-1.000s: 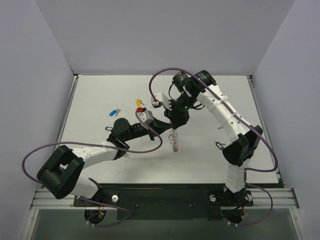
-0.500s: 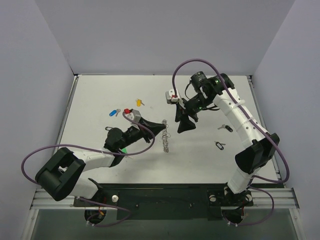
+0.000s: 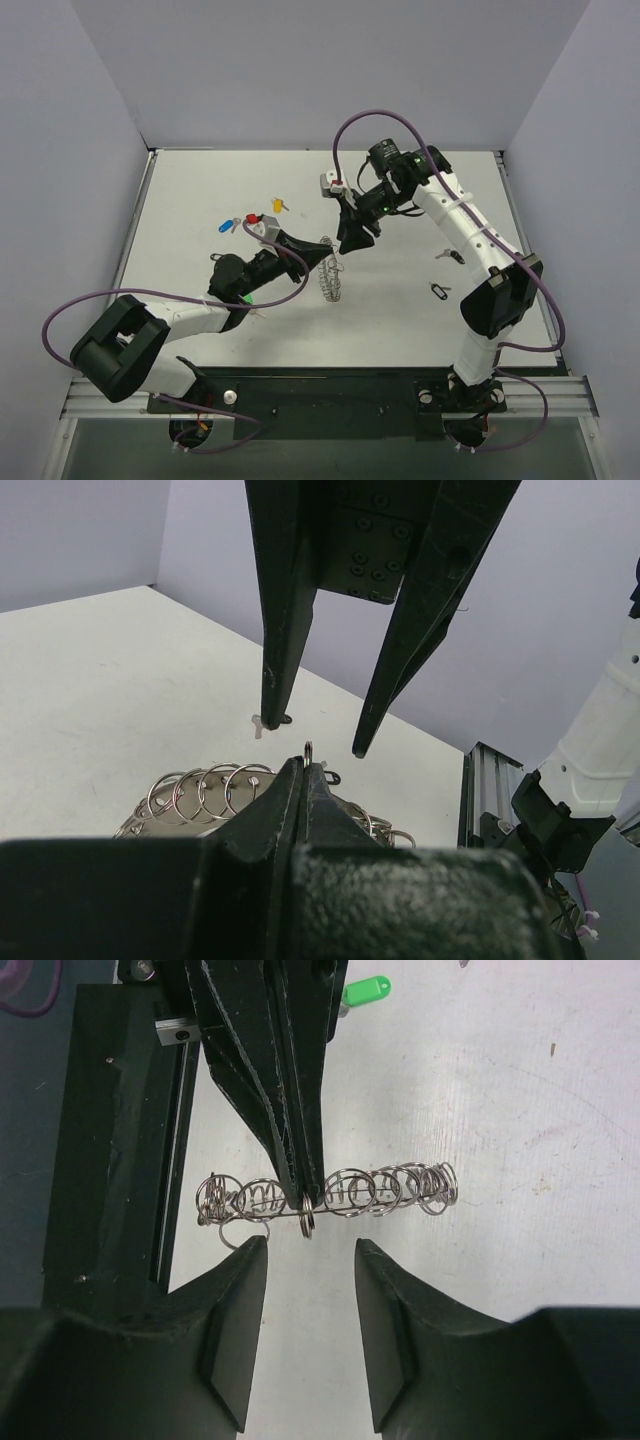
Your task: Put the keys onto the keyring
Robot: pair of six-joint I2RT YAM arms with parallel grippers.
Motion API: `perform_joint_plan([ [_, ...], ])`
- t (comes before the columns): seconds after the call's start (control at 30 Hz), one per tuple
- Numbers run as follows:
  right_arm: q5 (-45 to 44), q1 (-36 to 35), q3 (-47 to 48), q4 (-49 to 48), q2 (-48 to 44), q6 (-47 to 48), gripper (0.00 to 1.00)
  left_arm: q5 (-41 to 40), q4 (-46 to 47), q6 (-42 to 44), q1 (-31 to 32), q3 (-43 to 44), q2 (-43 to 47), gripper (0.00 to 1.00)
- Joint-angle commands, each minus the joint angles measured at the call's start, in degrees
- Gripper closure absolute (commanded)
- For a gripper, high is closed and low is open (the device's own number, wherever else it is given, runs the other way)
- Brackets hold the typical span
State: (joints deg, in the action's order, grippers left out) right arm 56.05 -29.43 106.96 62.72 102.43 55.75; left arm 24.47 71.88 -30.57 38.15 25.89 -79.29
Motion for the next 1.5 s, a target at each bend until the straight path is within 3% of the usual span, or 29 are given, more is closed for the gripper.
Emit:
perform_joint_plan([
  [0.0, 2.57, -1.24, 0.18, -0.14, 0.13, -0.64, 0.68, 0.32, 22.25, -0.90, 0.08, 2.67, 1.94, 1.00],
  [0.3, 1.96, -2.74, -0.52, 0.12, 0.93, -0.64, 0.85, 0.23, 22.34, -0.81, 0.08, 2.50, 2.56, 1.00],
  [0.6, 1.78, -2.39, -2.19, 0.21, 0.22, -0.03, 0.83, 0.23, 22.34, -0.72, 0.08, 1.97, 3.00, 1.00],
  [0.93, 3.62, -2.65, -1.84, 1.70, 0.13, 2.08, 0.99, 0.32, 22.34, -0.99, 0.08, 1.62, 3.08, 1.00],
  [1.33, -2.17, -3.44, -0.35, 5.65, -0.48, -2.75, 1.00, 0.84, 19.80, -2.56, 0.08, -0.84, 3.17, 1.00],
  [1.4, -4.54, -3.88, -0.78, 7.15, -0.57, -3.01, 1.00, 1.37, 18.22, -2.65, 0.08, -1.71, 3.61, 0.97],
  [1.47, -6.83, -4.23, -2.01, 8.47, -0.74, -3.01, 1.00, 1.63, 16.03, -2.22, 0.17, -2.77, 4.40, 0.83],
])
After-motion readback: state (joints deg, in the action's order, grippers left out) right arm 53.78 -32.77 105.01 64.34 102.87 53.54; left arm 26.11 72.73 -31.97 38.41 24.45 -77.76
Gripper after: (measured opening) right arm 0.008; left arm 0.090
